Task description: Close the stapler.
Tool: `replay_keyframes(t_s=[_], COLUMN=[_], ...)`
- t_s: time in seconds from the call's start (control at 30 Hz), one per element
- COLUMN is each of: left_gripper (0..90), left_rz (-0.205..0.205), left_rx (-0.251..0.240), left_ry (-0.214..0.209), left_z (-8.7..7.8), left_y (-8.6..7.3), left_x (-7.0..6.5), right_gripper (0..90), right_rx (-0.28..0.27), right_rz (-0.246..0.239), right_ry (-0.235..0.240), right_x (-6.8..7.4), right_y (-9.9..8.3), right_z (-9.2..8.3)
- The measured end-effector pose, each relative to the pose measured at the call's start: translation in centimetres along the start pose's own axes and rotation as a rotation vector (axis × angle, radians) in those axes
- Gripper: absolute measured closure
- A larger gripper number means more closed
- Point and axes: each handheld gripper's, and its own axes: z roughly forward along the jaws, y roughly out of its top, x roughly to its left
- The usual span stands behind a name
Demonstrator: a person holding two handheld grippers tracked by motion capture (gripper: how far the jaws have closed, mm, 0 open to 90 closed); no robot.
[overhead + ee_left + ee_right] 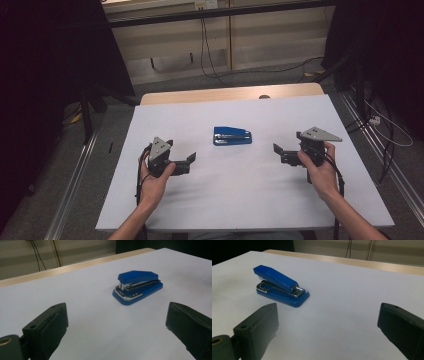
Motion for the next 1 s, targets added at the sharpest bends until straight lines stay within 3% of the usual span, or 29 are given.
replay_keyframes(t_s=[0.23,0.37,0.43,0.83,1.0], left_gripper=[4.3,4.3,4.3,4.3,4.3], left_rz=[-0.014,0.000,-0.024,-0.004,-0.014], left_rx=[-0.002,-0.004,-0.004,0.027,0.010], left_ry=[0.018,0.062,0.054,0.060,0.074], left_z=[-1.7,-2.6,-2.9,-5.2,-6.2], left_y=[-0.9,-1.4,-1.6,-3.0,-3.4], left_x=[0.5,0.9,0.9,0.8,0.6], right_gripper=[3.4,3.6,3.8,3.8,3.8], right_rx=[0.004,-0.002,0.001,0.002,0.018], right_rz=[-0.015,-0.013,-0.010,-0.014,-0.008], right_ry=[-0.016,-0.012,-0.020,-0.043,-0.050], right_x=[0.1,0.0,-0.1,-0.1,-0.1], right_y=[-0.4,-0.9,-1.2,-2.2,-3.0], right_z=[-1.1,-1.7,-1.9,-3.8,-4.1])
